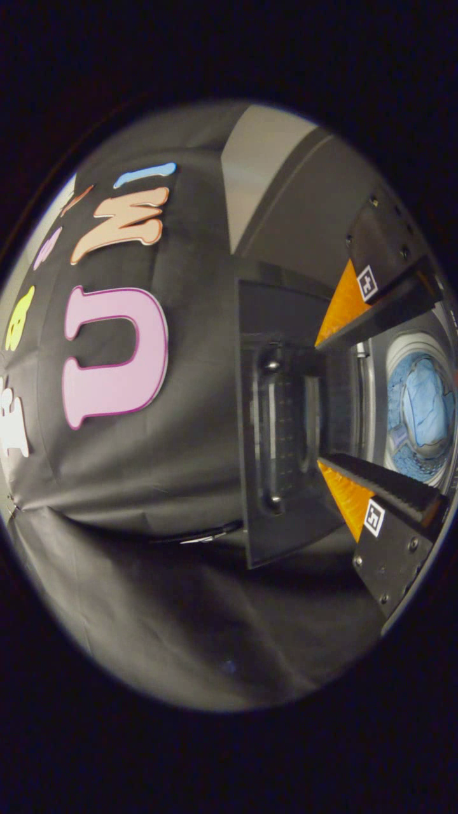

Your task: Put the clothes into the washing machine and then close the washing machine lid.

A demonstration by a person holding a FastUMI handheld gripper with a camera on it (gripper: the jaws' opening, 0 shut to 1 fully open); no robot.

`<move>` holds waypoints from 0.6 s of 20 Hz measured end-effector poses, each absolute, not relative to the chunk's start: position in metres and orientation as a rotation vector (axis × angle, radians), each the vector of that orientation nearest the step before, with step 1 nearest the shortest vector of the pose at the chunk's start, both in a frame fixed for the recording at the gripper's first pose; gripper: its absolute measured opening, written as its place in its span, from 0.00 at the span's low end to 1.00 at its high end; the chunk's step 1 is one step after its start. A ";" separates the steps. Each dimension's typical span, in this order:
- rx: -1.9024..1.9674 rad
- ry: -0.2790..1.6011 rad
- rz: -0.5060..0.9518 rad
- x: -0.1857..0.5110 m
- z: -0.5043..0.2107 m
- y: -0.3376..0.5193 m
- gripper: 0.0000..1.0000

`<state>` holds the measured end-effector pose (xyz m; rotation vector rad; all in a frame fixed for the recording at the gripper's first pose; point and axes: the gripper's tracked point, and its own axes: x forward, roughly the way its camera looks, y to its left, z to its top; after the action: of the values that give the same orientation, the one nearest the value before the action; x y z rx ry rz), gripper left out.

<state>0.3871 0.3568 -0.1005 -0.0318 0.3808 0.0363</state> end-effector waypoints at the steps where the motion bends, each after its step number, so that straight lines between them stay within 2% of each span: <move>1: -0.020 0.358 0.030 0.394 -0.089 0.358 0.97; 8: 0.003 0.211 0.039 0.460 -0.030 0.370 0.96; 12: 0.014 0.168 0.081 0.495 -0.026 0.389 0.96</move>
<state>0.4950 0.3888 -0.0259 0.0139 0.1681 0.0807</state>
